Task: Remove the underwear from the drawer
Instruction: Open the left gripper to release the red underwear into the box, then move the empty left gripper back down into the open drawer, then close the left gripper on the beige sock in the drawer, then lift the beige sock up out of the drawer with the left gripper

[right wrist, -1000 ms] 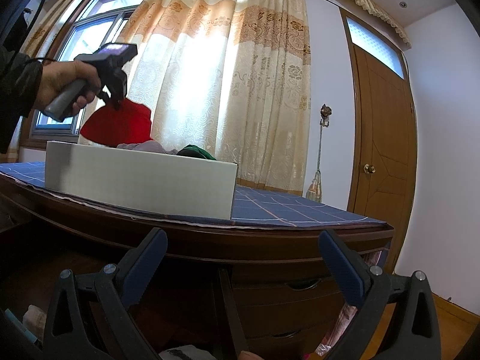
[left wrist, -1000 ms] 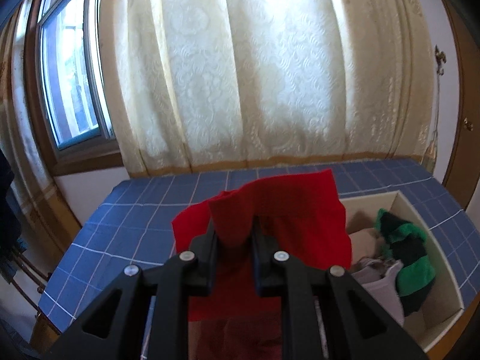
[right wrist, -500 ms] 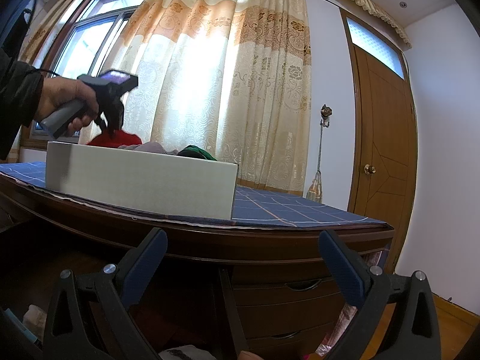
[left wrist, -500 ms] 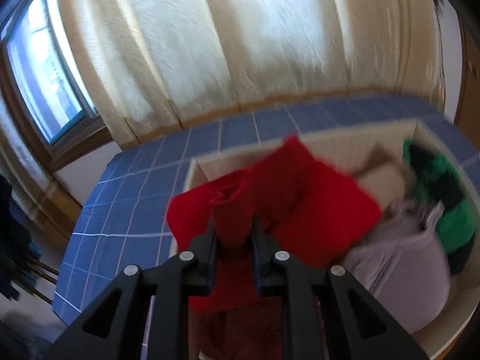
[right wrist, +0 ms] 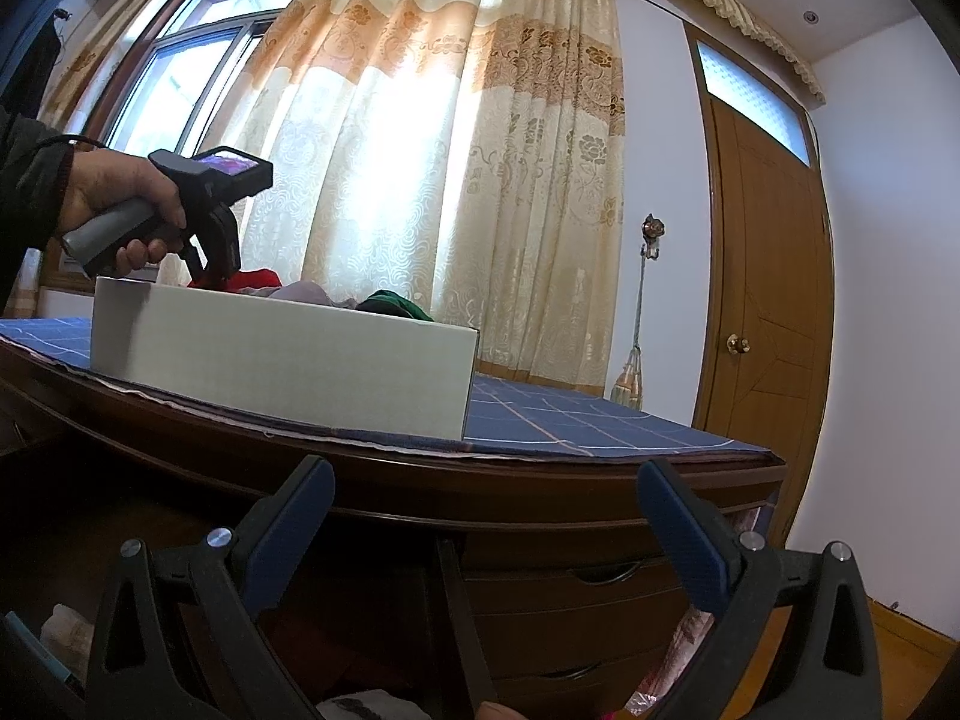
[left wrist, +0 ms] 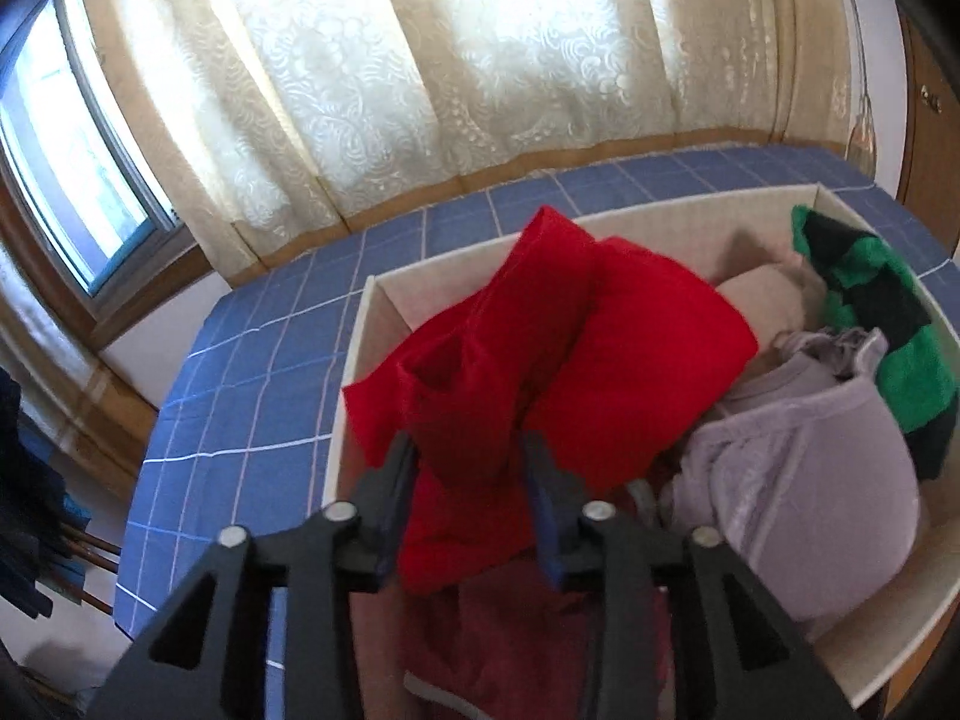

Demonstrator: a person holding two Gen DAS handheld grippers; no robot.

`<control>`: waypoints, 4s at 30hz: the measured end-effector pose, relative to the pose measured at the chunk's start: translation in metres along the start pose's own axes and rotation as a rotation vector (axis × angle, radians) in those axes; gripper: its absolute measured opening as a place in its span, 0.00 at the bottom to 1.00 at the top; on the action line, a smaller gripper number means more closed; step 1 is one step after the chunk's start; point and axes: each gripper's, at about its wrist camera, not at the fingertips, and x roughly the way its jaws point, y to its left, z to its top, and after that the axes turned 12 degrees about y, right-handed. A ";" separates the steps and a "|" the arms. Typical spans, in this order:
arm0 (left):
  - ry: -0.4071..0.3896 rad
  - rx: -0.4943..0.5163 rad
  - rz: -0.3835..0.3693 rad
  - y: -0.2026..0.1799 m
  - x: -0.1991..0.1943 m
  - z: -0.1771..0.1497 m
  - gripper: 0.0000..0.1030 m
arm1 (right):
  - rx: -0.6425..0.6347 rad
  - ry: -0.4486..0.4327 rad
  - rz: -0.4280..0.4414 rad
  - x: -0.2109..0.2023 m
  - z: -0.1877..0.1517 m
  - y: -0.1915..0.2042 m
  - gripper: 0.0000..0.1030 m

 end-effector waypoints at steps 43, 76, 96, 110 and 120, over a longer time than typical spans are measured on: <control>0.428 0.037 -0.472 -0.053 0.023 -0.275 0.89 | -0.004 0.009 -0.010 0.001 0.000 0.004 0.99; 0.674 0.032 -0.535 -0.092 0.080 -0.288 0.56 | -0.014 0.007 -0.017 0.001 0.000 0.006 0.99; 0.391 0.044 -0.432 -0.100 0.034 -0.302 0.30 | -0.014 0.006 -0.017 0.000 0.000 0.007 0.99; 0.266 0.005 -0.396 -0.072 0.015 -0.290 0.30 | -0.015 0.005 -0.018 0.001 0.000 0.007 0.99; 0.175 -0.028 -0.375 -0.062 0.000 -0.284 0.30 | -0.016 0.005 -0.018 0.001 0.000 0.007 0.99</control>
